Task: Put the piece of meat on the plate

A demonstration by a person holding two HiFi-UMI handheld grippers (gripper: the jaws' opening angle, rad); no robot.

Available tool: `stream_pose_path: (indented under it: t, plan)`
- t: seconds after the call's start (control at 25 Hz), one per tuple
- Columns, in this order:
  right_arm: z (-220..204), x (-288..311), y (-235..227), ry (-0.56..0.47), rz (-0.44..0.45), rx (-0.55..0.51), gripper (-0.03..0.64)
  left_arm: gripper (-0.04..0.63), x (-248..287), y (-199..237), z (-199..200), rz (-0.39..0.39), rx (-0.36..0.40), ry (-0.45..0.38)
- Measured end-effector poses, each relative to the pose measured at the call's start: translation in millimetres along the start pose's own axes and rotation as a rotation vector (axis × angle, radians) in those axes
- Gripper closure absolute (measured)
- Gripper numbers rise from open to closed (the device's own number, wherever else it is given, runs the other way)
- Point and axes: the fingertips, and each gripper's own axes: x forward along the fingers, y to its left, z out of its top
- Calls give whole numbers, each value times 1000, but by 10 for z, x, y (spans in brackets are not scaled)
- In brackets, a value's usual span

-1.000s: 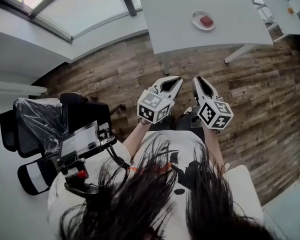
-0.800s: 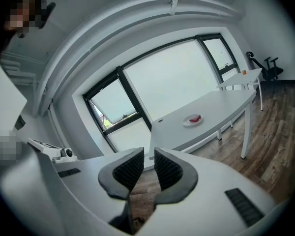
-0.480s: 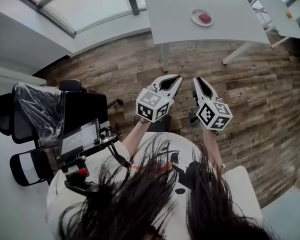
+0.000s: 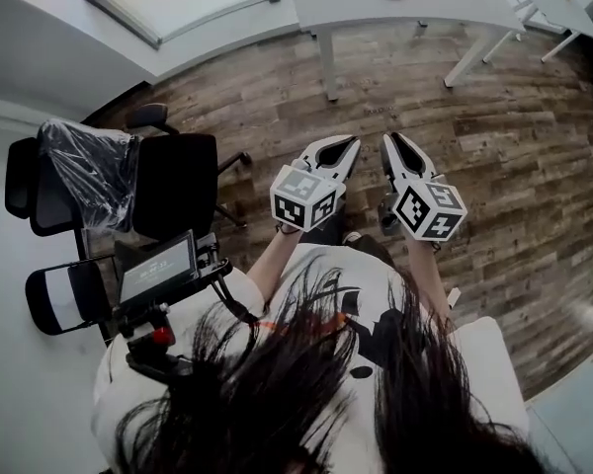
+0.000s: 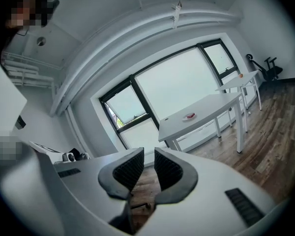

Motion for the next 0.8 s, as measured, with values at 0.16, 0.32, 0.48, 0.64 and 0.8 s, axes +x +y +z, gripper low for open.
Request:
stream_pose_path:
  t: [0.16, 0.32, 0.48, 0.64, 0.8]
  plan:
    - [-46, 29, 29, 4, 8, -6, 545, 589, -4, 18, -57, -2, 1, 6]
    - [-98, 31, 59, 7, 11, -5, 545, 589, -21, 18, -86, -4, 3, 7]
    - [-119, 28, 82, 9, 11, -6, 545, 589, -37, 14, -104, -8, 6, 12]
    - [-96, -1, 65, 6, 3, -6, 545, 589, -30, -32, -92, -17, 14, 18]
    - [-103, -6, 67, 8, 0, -8, 545, 589, -26, -47, -85, -24, 22, 21]
